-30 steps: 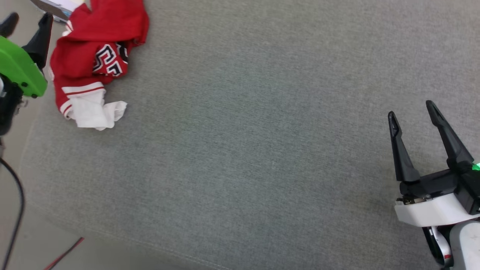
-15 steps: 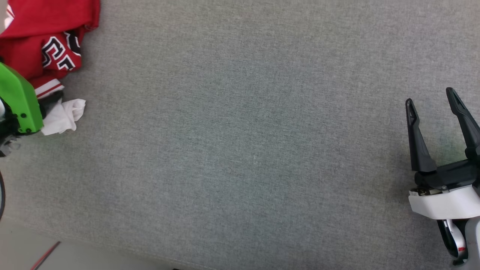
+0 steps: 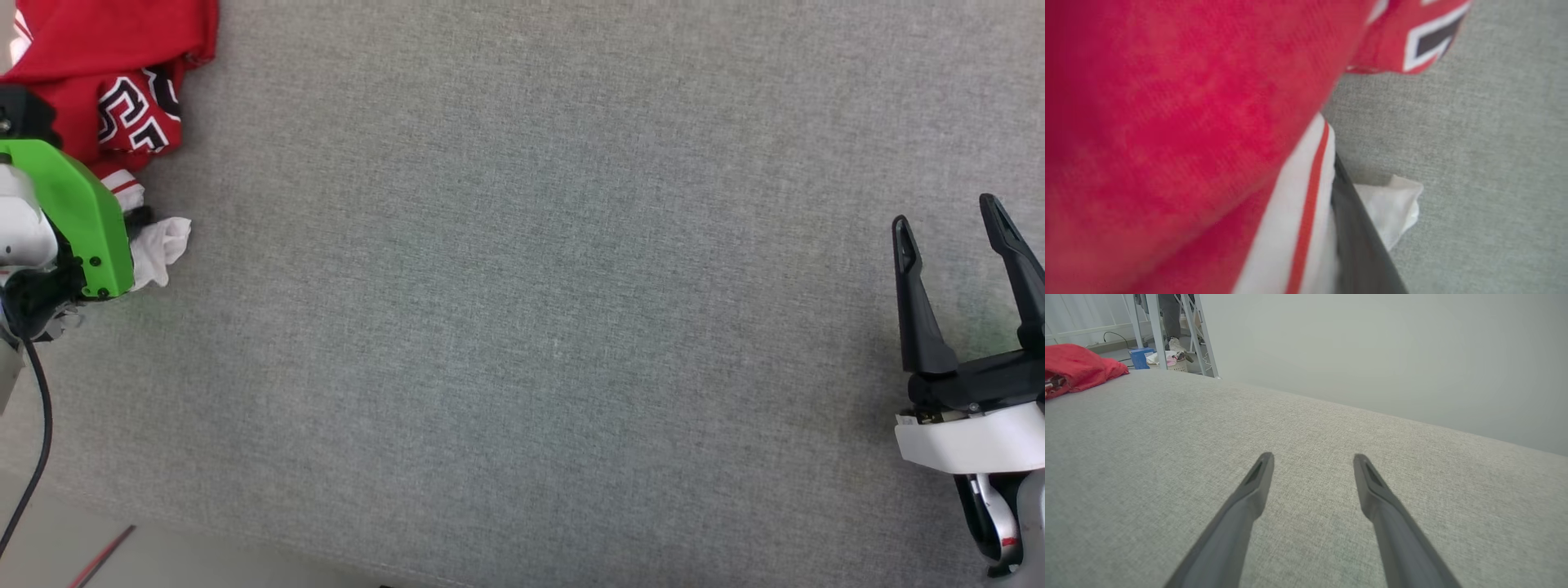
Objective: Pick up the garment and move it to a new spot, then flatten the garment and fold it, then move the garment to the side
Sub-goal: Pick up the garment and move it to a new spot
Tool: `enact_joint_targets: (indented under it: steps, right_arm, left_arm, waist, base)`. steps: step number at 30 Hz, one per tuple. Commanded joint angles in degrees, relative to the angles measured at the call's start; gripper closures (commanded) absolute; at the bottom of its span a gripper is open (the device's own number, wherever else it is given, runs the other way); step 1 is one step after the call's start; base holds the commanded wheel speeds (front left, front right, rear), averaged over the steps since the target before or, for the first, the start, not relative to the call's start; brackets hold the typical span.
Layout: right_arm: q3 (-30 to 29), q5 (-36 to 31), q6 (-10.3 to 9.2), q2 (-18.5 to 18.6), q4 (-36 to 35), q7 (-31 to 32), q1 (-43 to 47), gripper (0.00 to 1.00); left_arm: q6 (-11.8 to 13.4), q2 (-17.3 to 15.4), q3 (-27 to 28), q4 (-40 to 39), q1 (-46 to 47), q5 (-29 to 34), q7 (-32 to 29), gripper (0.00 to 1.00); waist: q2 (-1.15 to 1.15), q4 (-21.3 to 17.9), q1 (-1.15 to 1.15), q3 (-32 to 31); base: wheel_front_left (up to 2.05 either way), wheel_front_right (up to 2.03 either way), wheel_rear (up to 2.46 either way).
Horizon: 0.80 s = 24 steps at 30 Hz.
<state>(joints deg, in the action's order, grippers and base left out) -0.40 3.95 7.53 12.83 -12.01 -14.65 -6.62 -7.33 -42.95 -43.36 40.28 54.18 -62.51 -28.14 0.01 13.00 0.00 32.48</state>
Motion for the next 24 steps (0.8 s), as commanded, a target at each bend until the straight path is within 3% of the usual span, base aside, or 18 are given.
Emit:
enact_joint_targets:
  steps: [1, 7, 14, 24]
  right_arm:
    - [-0.12, 0.69, -0.04, -0.41, 0.46, -0.35, 0.01, 0.0]
    - [-0.46, 1.5, -0.04, -2.08, 1.46, -0.35, 2.21, 0.0]
    - [0.01, 2.13, -0.04, -3.47, 2.05, -0.35, 3.44, 0.0]
    - [-0.38, 2.96, -0.04, -6.07, 2.43, -0.35, 3.72, 0.0]
  left_arm:
    - [-0.15, -0.42, -1.55, 0.13, 1.16, 0.38, 2.28, 1.0]
    - [-0.15, -3.32, -4.23, -4.32, 5.17, 0.35, 6.99, 1.0]
    - [-0.15, -5.17, -9.59, -14.57, 11.0, 2.37, 8.44, 1.0]
    - [-0.15, 0.58, -20.48, -28.35, 18.57, 6.71, 7.13, 1.0]
  waist:
    - [-0.01, 0.42, 0.0, -2.6]
    - [-0.01, 0.89, 0.0, -7.82]
    - [-0.01, 0.31, 0.0, -11.78]
    - [-0.01, -4.64, 0.0, -13.82]
  base:
    - [0.0, 0.0, 0.0]
    - [0.0, 0.0, 0.0]
    - [0.0, 0.0, 0.0]
    - [0.0, 0.0, 0.0]
